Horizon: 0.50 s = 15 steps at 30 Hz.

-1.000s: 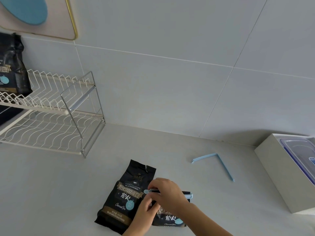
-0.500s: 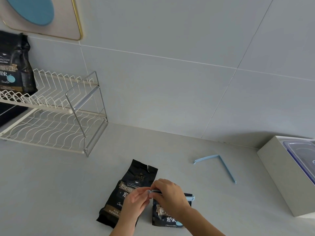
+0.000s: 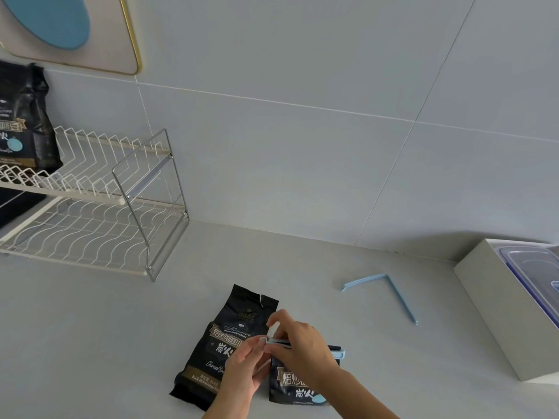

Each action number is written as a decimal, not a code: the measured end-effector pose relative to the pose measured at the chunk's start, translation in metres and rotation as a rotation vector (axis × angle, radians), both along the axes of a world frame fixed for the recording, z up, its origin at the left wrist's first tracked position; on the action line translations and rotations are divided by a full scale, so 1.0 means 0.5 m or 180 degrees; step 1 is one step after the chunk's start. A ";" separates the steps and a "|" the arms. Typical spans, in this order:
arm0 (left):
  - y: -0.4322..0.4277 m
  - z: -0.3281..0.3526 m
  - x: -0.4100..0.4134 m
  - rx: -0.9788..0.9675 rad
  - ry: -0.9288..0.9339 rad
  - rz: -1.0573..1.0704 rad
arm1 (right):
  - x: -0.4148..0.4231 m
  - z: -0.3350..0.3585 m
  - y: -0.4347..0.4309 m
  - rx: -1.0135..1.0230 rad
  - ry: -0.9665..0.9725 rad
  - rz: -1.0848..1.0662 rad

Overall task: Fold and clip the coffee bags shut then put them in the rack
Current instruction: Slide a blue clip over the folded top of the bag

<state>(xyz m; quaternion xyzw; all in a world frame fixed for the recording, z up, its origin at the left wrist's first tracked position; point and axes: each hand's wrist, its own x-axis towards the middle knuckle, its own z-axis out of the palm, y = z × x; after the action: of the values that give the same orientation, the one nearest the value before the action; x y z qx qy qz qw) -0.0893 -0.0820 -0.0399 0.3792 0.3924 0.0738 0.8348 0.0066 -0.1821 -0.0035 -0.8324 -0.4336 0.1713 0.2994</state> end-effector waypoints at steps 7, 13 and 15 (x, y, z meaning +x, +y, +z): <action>0.005 0.008 0.007 0.0009 0.0009 -0.0288 | 0.016 0.009 -0.032 0.0168 -0.0168 -0.0103; -0.003 0.021 0.011 0.0451 0.0134 -0.0544 | 0.026 0.016 -0.050 -0.0032 -0.0050 -0.0026; 0.002 0.022 0.008 0.0564 0.0138 -0.0620 | 0.037 0.019 -0.067 -0.0143 -0.0023 -0.0045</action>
<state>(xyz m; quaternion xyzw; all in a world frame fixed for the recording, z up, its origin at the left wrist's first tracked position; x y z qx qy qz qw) -0.0853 -0.0812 -0.0289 0.4892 0.3636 0.0185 0.7925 0.0253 -0.2155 0.0063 -0.8426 -0.4248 0.1760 0.2803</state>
